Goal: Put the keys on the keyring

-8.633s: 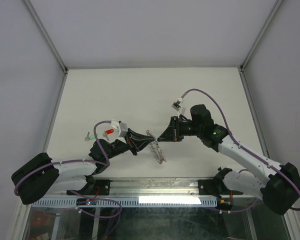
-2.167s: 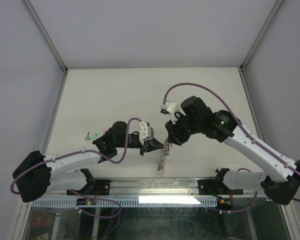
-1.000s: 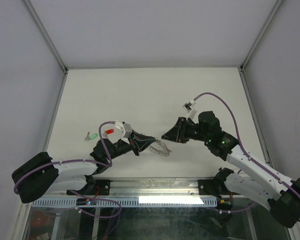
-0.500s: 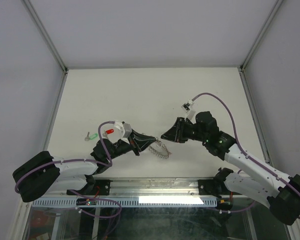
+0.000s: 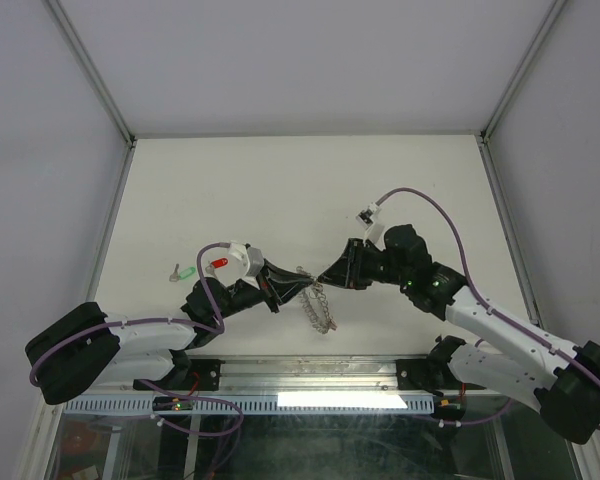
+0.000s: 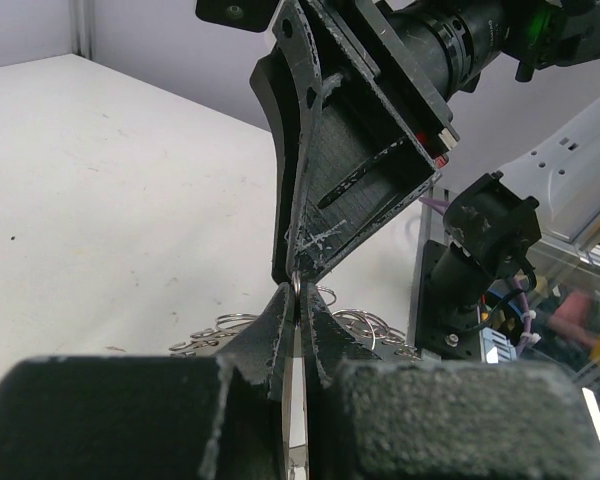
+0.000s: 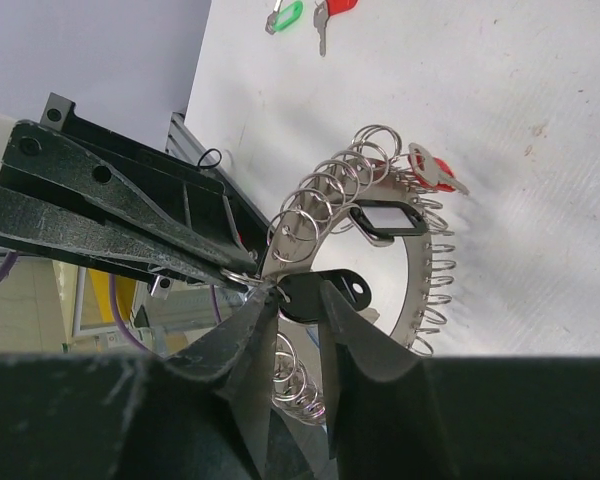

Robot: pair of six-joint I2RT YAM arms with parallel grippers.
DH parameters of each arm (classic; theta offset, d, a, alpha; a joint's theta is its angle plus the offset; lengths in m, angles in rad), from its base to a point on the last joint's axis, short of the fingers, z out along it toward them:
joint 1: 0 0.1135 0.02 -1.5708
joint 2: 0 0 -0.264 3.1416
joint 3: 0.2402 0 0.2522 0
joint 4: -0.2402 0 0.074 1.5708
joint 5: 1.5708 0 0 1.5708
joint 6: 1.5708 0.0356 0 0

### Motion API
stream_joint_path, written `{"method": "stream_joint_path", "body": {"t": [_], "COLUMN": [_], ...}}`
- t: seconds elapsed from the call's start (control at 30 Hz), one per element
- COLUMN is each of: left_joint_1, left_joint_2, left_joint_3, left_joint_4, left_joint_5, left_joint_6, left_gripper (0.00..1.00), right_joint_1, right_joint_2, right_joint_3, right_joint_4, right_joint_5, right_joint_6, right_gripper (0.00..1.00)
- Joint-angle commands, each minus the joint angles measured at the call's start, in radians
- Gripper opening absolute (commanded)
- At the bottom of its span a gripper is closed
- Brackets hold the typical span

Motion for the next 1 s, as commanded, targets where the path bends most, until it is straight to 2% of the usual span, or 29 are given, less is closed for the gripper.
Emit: {"method": "stream_joint_path", "body": {"t": [0.0, 0.97], "left_joint_1": [0.007, 0.007], "left_joint_2": [-0.006, 0.010], "left_joint_3": [0.028, 0.041], "left_joint_4": [0.109, 0.114], "left_joint_5": [0.018, 0.045], "left_joint_6": [-0.016, -0.018], "left_gripper": [0.00, 0.00], "right_joint_1": [0.009, 0.069], "right_joint_2": [0.006, 0.065], "right_joint_3": [-0.001, 0.025], "right_joint_4": [0.050, -0.006], "right_joint_5": [0.002, 0.057], "right_joint_6": [-0.008, -0.038], "right_gripper": [0.25, 0.25]}}
